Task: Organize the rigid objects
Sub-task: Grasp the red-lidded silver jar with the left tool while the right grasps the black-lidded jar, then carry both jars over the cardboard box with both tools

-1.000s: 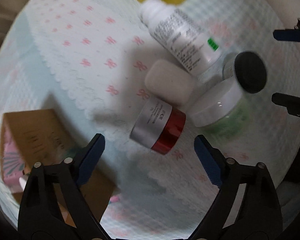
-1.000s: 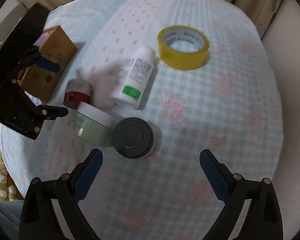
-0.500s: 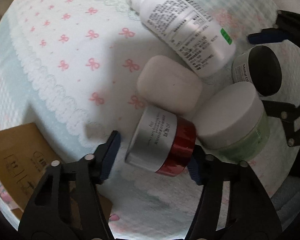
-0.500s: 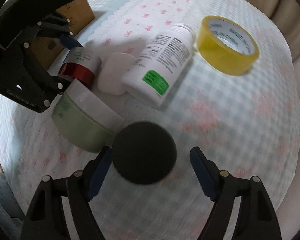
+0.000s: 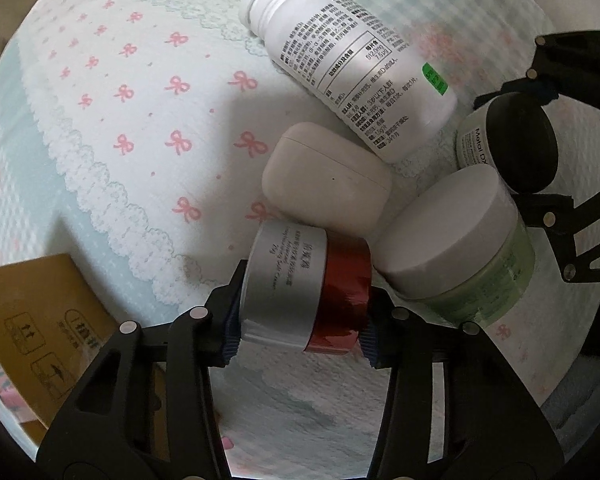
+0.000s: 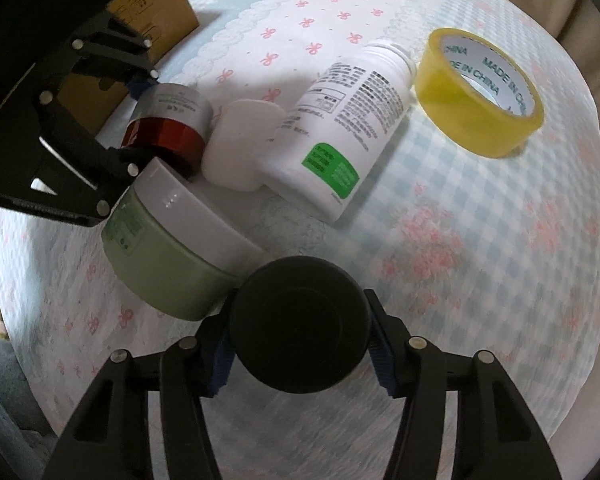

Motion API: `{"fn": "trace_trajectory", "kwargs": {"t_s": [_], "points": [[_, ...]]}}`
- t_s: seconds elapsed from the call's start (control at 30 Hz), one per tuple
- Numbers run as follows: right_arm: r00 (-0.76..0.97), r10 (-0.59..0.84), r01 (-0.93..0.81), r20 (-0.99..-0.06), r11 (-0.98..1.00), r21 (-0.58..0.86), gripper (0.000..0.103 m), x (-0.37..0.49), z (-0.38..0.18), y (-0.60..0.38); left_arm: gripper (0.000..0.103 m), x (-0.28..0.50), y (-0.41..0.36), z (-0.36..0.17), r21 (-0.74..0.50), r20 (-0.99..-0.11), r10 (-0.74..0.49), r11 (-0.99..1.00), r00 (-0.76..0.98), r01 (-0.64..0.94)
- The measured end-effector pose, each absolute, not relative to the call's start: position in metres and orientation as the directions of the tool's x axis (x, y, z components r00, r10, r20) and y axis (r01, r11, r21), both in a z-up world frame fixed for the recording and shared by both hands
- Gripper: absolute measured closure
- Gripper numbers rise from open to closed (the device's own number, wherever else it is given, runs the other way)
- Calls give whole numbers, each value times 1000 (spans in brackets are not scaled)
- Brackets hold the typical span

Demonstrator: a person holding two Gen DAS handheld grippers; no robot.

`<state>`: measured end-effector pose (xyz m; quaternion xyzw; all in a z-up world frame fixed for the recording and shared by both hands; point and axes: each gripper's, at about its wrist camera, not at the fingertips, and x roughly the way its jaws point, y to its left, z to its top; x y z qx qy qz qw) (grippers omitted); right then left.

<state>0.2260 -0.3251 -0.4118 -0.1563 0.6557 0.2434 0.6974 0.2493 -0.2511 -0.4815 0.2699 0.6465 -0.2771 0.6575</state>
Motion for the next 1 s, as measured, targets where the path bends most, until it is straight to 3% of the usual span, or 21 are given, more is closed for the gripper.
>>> {"fn": "trace_trajectory", "kwargs": {"t_s": [0.43, 0.73, 1.0], "points": [[79, 119, -360, -990, 929, 83, 50, 238, -373, -349, 65, 240, -207, -443, -48, -994, -98, 814, 56, 579], [198, 95, -169, -976, 984, 61, 50, 239, -283, -351, 65, 221, -176, -336, -80, -961, -190, 887, 202, 455], [315, 124, -227, -941, 972, 52, 50, 227, -187, -303, 65, 196, -133, -235, -97, -904, -214, 946, 369, 310]]}}
